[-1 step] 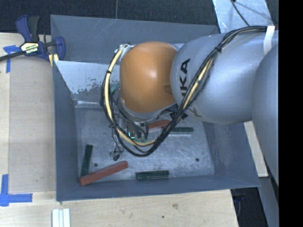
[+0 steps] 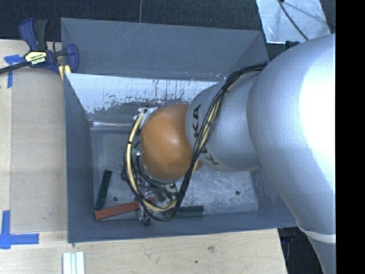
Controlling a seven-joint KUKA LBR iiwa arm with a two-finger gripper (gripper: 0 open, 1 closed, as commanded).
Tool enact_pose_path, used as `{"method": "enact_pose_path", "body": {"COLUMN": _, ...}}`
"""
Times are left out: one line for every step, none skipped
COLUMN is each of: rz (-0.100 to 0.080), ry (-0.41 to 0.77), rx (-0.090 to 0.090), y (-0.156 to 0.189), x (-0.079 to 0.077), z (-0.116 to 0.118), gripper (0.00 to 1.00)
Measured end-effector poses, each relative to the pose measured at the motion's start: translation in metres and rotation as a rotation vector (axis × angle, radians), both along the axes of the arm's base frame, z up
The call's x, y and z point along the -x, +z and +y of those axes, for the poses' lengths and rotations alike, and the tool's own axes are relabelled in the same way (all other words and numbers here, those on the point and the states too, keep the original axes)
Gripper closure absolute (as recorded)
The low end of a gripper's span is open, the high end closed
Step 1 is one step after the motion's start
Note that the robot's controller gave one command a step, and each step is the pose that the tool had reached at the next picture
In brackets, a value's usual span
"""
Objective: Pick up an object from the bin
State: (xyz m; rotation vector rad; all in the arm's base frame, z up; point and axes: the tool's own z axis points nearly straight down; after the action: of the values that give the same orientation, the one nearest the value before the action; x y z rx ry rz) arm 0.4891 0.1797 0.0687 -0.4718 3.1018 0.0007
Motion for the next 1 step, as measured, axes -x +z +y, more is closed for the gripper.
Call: {"method": "enact_pose_path", "body": {"rz": -0.003, "ry": -0.001, "rx": -0.001, "y": 0.0026, "x": -0.001, "z": 0.0003, "gripper": 1.0}}
